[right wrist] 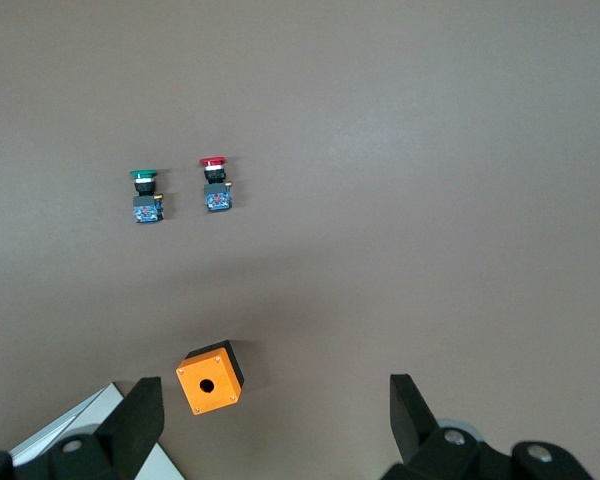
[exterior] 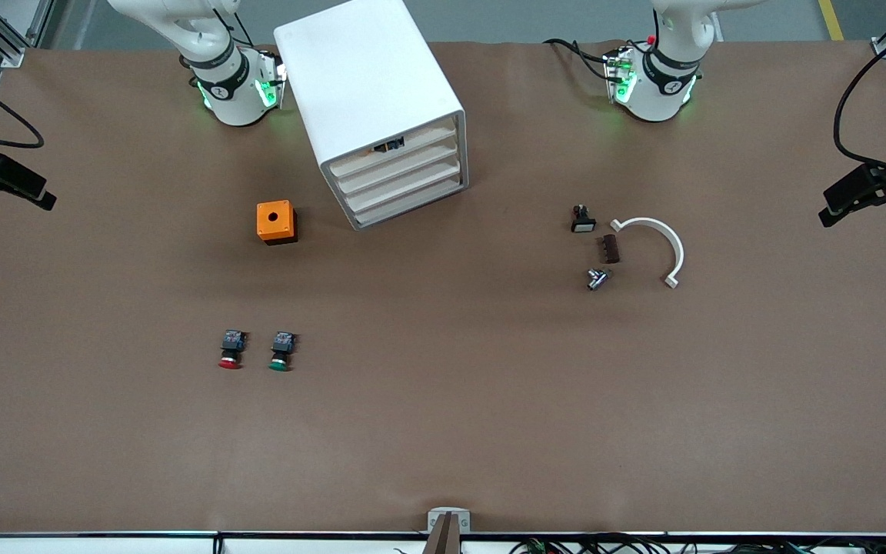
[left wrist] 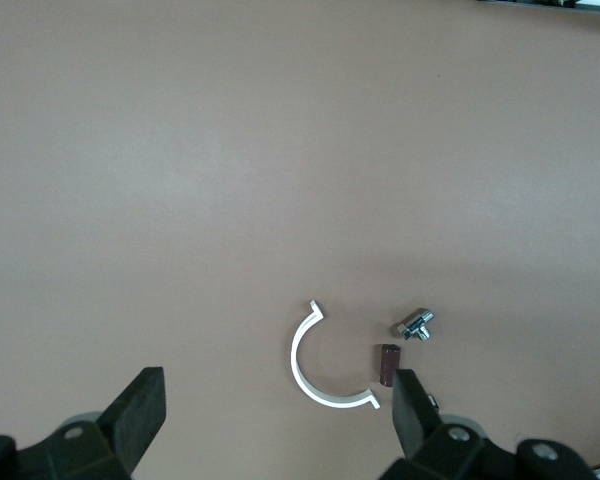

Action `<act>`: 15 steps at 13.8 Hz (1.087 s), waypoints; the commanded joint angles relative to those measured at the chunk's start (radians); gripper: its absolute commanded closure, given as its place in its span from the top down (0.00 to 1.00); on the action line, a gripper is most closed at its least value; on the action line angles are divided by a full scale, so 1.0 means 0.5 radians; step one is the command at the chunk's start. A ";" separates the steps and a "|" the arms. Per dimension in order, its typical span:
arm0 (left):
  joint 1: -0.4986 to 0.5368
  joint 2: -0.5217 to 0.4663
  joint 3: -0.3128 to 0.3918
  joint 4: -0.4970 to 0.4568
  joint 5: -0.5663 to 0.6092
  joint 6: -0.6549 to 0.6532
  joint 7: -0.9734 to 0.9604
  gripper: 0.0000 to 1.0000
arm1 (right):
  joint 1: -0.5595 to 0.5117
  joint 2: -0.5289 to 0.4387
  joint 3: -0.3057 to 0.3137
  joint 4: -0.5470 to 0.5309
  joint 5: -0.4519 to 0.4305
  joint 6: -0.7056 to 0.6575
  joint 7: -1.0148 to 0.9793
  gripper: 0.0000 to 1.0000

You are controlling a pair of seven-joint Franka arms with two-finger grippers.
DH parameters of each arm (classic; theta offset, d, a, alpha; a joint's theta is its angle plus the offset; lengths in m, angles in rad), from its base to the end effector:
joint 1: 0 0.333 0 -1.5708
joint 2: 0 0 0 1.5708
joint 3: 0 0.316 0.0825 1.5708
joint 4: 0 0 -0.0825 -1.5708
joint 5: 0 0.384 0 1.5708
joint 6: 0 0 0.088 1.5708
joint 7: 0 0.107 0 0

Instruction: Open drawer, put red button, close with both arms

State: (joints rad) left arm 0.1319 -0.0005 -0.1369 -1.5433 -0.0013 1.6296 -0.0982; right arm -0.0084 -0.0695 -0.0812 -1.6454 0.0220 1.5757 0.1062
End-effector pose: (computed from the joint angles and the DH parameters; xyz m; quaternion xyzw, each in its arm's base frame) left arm 0.5608 -0.0030 0.6433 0.9980 0.0465 0.0433 0.0028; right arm 0.5308 -0.0469 0.6274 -0.9951 0.0977 0.0003 0.0138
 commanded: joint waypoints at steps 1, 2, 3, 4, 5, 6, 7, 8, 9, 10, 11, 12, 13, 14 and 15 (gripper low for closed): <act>0.015 0.035 -0.012 0.068 0.045 -0.065 0.009 1.00 | -0.032 -0.024 0.021 -0.013 0.008 -0.013 -0.028 1.00; 0.015 0.047 -0.015 0.074 0.045 -0.065 0.006 1.00 | -0.032 -0.024 0.021 -0.013 0.008 -0.016 -0.028 1.00; 0.018 0.056 -0.012 0.083 0.045 -0.065 0.009 1.00 | -0.032 -0.021 0.021 -0.013 0.008 -0.013 -0.028 1.00; 0.018 0.077 -0.015 0.083 0.036 -0.065 0.009 1.00 | -0.035 -0.020 0.021 -0.013 0.008 -0.013 -0.028 1.00; 0.015 0.102 -0.015 0.083 0.024 -0.065 0.003 1.00 | -0.032 -0.020 0.021 -0.013 0.008 -0.013 -0.028 1.00; 0.012 0.154 -0.018 0.083 0.018 -0.059 0.000 1.00 | -0.032 -0.020 0.021 -0.013 0.008 -0.010 -0.028 1.00; 0.009 0.209 -0.018 0.083 0.015 -0.053 -0.003 1.00 | -0.026 -0.014 0.021 -0.016 0.005 0.002 -0.028 1.00; 0.003 0.279 -0.024 0.083 0.012 -0.053 -0.012 1.00 | -0.026 0.010 0.021 -0.016 0.002 0.008 -0.028 1.00; -0.012 0.332 -0.027 0.086 0.012 -0.044 -0.021 1.00 | -0.023 0.031 0.021 -0.016 0.002 0.015 -0.028 1.00; -0.018 0.384 -0.039 0.110 0.012 -0.041 -0.052 1.00 | -0.017 0.068 0.024 -0.016 0.005 0.018 -0.025 1.00; -0.021 0.448 -0.042 0.153 0.000 -0.041 -0.086 1.00 | -0.005 0.102 0.024 -0.019 0.005 0.033 -0.022 1.00; -0.028 0.494 -0.042 0.193 -0.052 -0.041 -0.137 1.00 | 0.007 0.127 0.024 -0.022 0.005 0.057 -0.019 1.00; -0.037 0.525 -0.042 0.227 -0.101 -0.044 -0.193 1.00 | 0.011 0.151 0.027 -0.029 0.011 0.085 -0.019 1.00; -0.040 0.541 -0.042 0.236 -0.117 -0.053 -0.251 1.00 | 0.029 0.182 0.028 -0.038 0.014 0.119 -0.019 1.00; -0.046 0.568 -0.042 0.236 -0.132 -0.053 -0.309 1.00 | 0.059 0.215 0.028 -0.062 0.014 0.171 -0.016 1.00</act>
State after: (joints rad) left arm 0.1131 0.2578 -0.1548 -1.4692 -0.0457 1.6263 -0.2024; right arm 0.0022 0.0138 -0.0696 -1.6666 0.0222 1.6293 0.1057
